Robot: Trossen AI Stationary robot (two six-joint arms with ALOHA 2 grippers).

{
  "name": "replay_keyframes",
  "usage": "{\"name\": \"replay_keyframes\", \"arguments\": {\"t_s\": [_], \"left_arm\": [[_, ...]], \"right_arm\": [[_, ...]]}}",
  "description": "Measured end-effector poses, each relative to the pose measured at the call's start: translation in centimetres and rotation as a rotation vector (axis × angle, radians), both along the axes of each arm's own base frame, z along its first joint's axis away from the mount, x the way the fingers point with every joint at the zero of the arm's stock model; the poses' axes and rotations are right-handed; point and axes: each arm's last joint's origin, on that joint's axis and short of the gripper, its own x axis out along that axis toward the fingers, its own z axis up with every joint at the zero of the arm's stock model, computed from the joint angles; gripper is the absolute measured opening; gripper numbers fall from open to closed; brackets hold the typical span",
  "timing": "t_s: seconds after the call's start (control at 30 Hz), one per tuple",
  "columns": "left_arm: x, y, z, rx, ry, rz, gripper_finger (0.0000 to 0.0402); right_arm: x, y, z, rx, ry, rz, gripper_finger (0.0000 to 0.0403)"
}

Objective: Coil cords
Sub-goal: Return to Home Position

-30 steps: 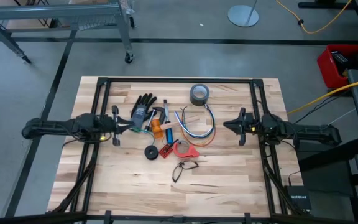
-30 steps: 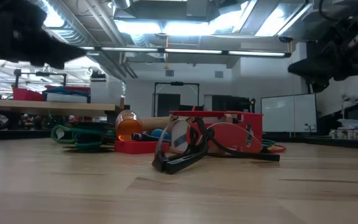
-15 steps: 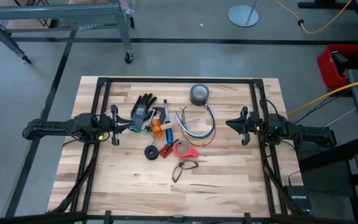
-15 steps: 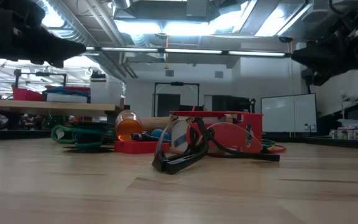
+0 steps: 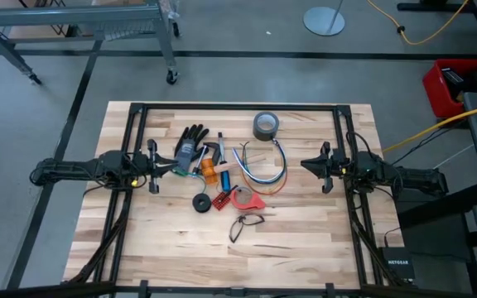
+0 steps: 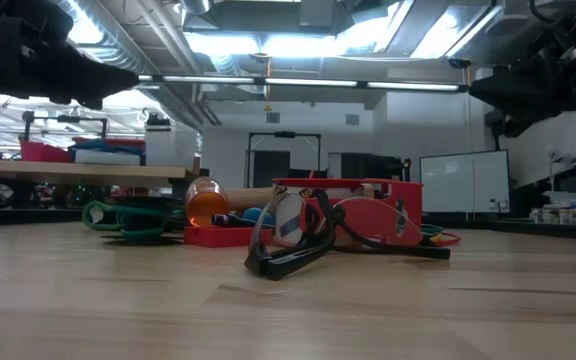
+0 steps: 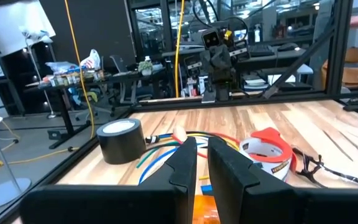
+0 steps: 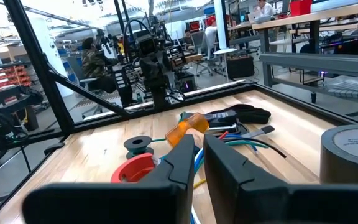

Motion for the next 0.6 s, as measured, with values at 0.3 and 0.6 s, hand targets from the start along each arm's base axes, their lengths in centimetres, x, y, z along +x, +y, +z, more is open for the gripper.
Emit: {"name": "replay_keyframes", "arguments": {"t_s": [0.3,0.6], "left_arm": [[0.00,0.00,0.00,0.000,0.000,0.000,0.0033],[0.00,0.00,0.00,0.000,0.000,0.000,0.0033]], "right_arm": [[0.00,0.00,0.01,0.000,0.000,0.000,0.0040],[-0.01,0.00,0.03,0.000,0.000,0.000,0.0040]]}}
